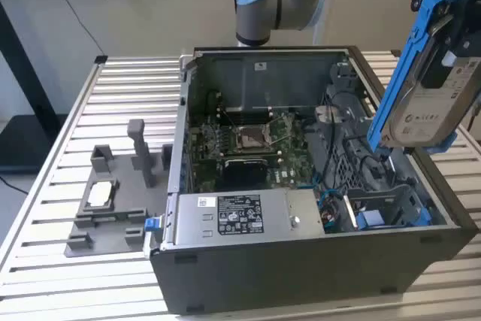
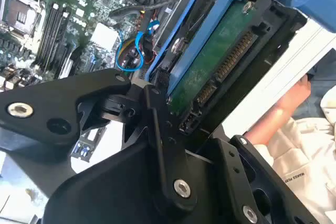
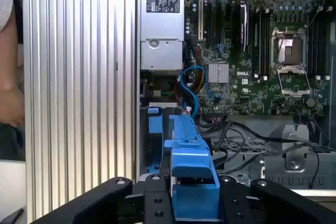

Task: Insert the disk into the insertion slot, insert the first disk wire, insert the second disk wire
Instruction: 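Insert the disk into the insertion slot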

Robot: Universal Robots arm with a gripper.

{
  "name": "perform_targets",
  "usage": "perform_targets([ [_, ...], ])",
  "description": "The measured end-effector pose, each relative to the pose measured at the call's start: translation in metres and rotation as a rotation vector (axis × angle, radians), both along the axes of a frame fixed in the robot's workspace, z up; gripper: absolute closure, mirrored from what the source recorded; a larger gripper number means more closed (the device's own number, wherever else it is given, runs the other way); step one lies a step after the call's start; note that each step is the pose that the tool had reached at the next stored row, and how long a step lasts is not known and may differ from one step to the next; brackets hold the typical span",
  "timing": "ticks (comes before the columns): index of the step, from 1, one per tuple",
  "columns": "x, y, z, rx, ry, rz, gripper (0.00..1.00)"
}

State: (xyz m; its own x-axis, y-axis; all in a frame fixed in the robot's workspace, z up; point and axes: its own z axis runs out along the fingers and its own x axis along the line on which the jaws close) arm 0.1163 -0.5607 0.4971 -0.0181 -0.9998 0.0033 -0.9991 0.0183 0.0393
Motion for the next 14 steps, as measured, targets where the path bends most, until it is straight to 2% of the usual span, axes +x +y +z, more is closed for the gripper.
perform_targets([
  [7, 0.0, 0.0, -0.0009, -0.0001, 0.0, 0.0, 0.67],
  [14, 0.0, -0.0001, -0.0054, -0.0048, 0.0, 0.0, 0.67],
])
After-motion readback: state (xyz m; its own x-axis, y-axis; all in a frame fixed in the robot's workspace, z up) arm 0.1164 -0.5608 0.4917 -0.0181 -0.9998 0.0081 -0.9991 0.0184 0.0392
